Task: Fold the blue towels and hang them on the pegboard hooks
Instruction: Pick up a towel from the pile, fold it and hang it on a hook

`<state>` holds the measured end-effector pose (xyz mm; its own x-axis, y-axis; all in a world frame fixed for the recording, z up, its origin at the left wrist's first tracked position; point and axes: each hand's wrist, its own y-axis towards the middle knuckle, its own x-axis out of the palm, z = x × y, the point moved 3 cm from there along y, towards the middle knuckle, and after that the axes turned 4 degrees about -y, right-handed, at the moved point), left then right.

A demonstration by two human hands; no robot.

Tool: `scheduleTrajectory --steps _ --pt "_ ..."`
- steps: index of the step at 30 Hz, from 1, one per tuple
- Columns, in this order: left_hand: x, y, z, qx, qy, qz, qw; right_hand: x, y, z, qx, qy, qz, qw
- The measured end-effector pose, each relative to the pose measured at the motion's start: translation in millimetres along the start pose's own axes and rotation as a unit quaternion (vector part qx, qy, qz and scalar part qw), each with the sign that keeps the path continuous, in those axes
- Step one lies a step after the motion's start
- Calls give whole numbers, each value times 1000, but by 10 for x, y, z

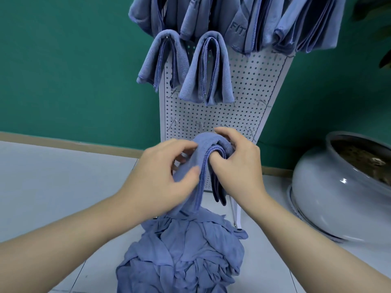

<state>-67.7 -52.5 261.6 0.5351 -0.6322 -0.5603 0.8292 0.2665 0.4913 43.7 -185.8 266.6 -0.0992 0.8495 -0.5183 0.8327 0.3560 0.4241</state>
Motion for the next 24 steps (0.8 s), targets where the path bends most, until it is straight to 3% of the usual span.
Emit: scheduleTrajectory --steps 6,14,24 --pt "259 74 163 -43 22 27 998 -93 78 -14 56 61 16 996" --pt "340 369 335 -38 48 59 996 -345 153 -67 25 57 43 997" --pt "299 1313 686 12 -38 137 990 -759 807 -163 -68 47 102 991"
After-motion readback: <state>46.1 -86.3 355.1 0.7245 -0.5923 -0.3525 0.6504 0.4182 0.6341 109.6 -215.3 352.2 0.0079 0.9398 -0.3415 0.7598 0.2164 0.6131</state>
